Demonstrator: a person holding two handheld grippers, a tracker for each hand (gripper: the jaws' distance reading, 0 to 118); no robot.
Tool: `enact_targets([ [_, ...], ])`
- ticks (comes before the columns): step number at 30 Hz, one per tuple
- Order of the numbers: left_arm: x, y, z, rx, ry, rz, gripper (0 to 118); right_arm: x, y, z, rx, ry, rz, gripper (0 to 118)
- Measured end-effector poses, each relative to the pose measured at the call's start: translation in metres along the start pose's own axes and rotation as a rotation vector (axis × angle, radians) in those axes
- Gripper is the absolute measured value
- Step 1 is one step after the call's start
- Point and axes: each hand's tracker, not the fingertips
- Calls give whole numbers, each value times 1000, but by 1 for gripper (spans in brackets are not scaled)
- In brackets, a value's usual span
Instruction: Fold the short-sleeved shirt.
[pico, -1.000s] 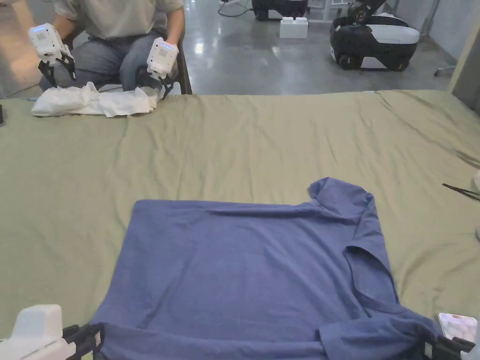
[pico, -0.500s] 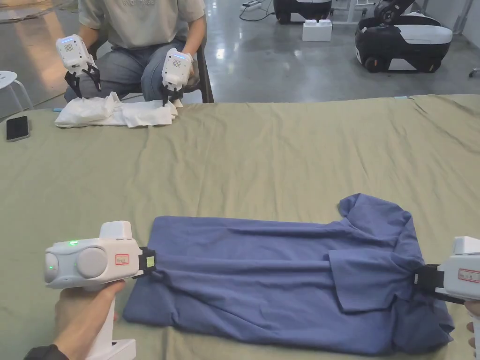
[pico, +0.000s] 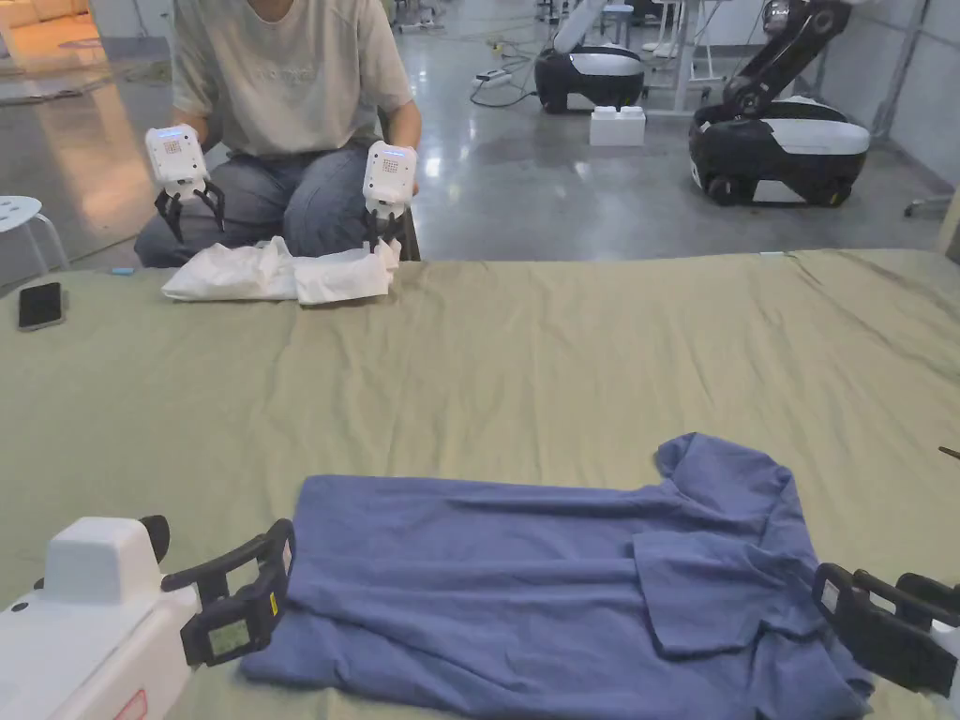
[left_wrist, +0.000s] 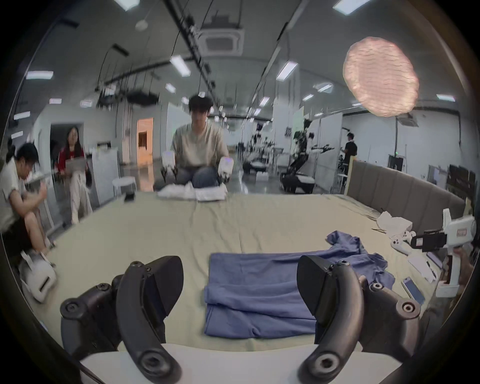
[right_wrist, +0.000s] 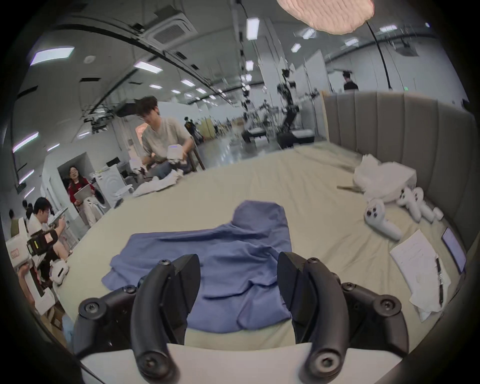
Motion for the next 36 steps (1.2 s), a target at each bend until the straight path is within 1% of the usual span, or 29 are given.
enact_targets([
  [1, 4, 1, 13, 22, -5, -22, 79, -7, -2, 13, 24, 1, 21, 53],
  [3, 13, 1, 39, 50, 6, -30, 57, -20, -7, 35, 57, 9, 59, 38],
  [4, 16, 2, 51, 53, 2, -31, 41, -25, -10, 45, 80, 16, 75, 25],
  [5, 17, 2, 59, 63, -1, -29, 32, -30, -12, 54, 90, 13, 83, 16],
  [6, 19, 2, 67, 76, -5, -23, 23, -33, -14, 61, 96, 13, 94, 10],
  [7, 20, 1, 75, 89, -4, -11, 7, -39, -16, 69, 110, 20, 101, 4],
  [8, 21, 1, 81, 91, -11, -6, 0, -42, -18, 74, 116, 27, 113, 1],
  [10, 22, 0, 87, 95, 11, 8, 0, -48, -22, 83, 152, 21, 136, 0],
  [11, 22, 0, 89, 87, -16, 17, 0, -51, -23, 85, 164, 24, 153, 0],
  [12, 22, 0, 90, 70, -38, 27, 0, -52, -23, 87, 159, 26, 155, 0],
  [15, 24, -2, 90, 66, -30, 8, 0, -54, -24, 87, 168, 25, 169, 0],
  [21, 20, -10, 79, 38, -18, 16, 0, -51, -23, 82, 159, 26, 139, 0],
  [23, 13, -15, 60, -42, -8, 38, 0, -49, -25, 80, 153, 27, 128, 0],
  [24, 7, -22, 50, -45, -1, 58, 7, -47, -26, 79, 145, 30, 119, 0],
  [25, 0, -31, 37, -75, -6, 90, 18, -46, -28, 77, 137, 30, 104, 0],
  [26, -7, -38, 17, -155, -33, 128, 37, -43, -30, 76, 130, 34, 92, 0],
  [27, -14, -46, 0, -207, -50, 155, 51, -41, -33, 76, 123, 35, 83, 0],
  [28, -20, -56, -21, -262, -39, 161, 61, -39, -36, 75, 109, 33, 73, 0],
  [30, -27, -77, -60, -342, -15, 133, 62, -34, -41, 73, 87, 20, 66, 0],
  [32, -38, -97, -99, -419, 30, 151, 62, -27, -47, 72, 56, 6, 56, 0],
  [33, -42, -106, -114, -459, 38, 192, 62, -24, -49, 72, 44, -4, 50, 0],
  [34, -47, -114, -128, -459, 54, 239, 62, -20, -52, 72, 32, -15, 48, 0],
  [36, -52, -124, -153, -490, 77, 260, 56, -11, -56, 73, 4, -45, 49, 0],
])
